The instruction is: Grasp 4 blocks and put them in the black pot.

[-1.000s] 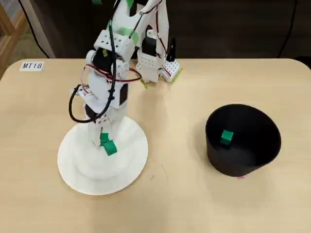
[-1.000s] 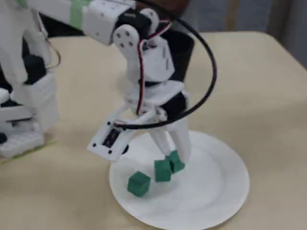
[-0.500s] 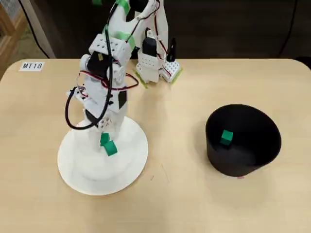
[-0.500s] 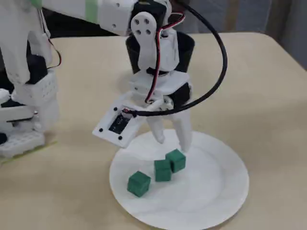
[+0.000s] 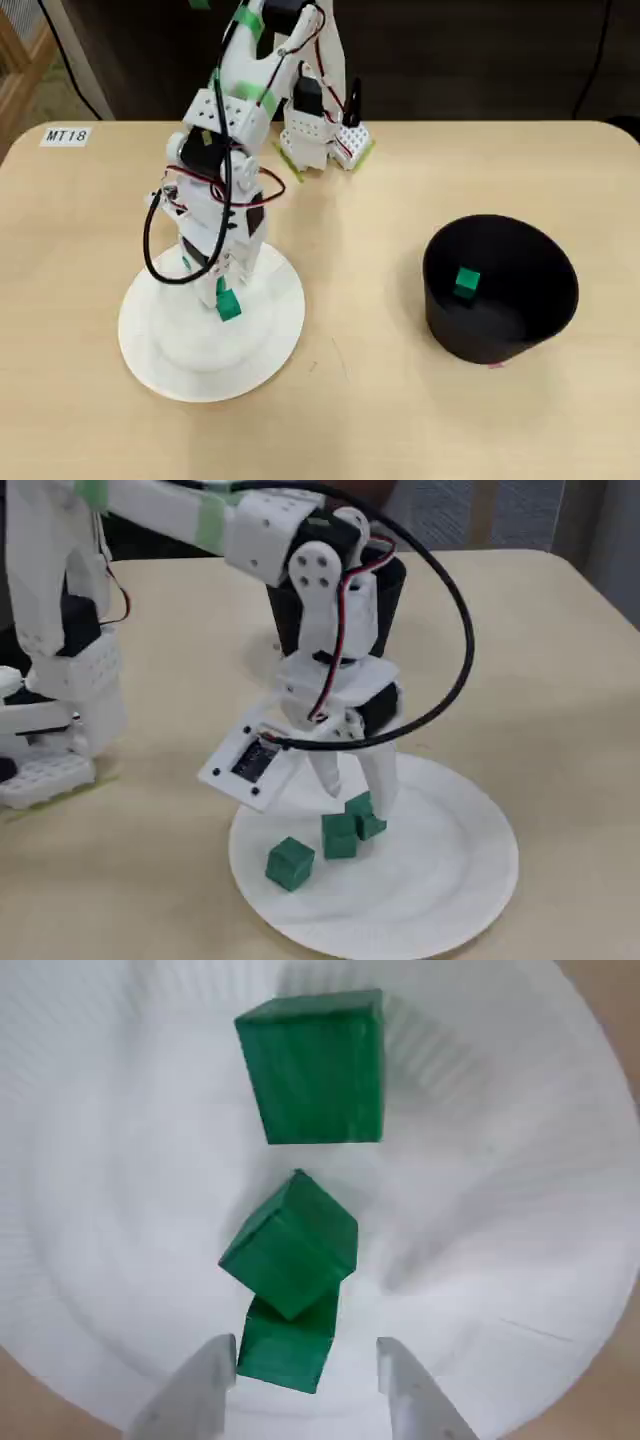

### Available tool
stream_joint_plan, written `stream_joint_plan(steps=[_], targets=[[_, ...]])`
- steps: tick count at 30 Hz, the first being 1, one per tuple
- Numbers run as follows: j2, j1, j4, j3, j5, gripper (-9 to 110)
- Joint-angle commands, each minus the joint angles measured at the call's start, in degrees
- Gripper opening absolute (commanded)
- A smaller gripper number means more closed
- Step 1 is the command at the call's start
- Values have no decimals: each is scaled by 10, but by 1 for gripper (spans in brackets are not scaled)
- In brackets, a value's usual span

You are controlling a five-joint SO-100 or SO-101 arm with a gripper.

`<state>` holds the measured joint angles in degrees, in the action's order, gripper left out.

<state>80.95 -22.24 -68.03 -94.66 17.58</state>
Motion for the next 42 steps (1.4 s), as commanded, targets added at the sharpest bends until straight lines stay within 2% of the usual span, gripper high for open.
stream_joint_plan(steps=[1, 6, 13, 18, 25, 30, 35, 42], targets=[[-2, 7, 18, 24, 5, 19], [-19, 6, 40, 24, 11, 15], [-24, -5, 52, 31, 31, -1], [7, -6, 38, 52, 13, -2], [147, 19, 121, 52, -112, -2], [225, 88, 162, 47, -257, -2], [281, 184, 148, 43, -367, -2], [310, 381, 112, 32, -381, -2]])
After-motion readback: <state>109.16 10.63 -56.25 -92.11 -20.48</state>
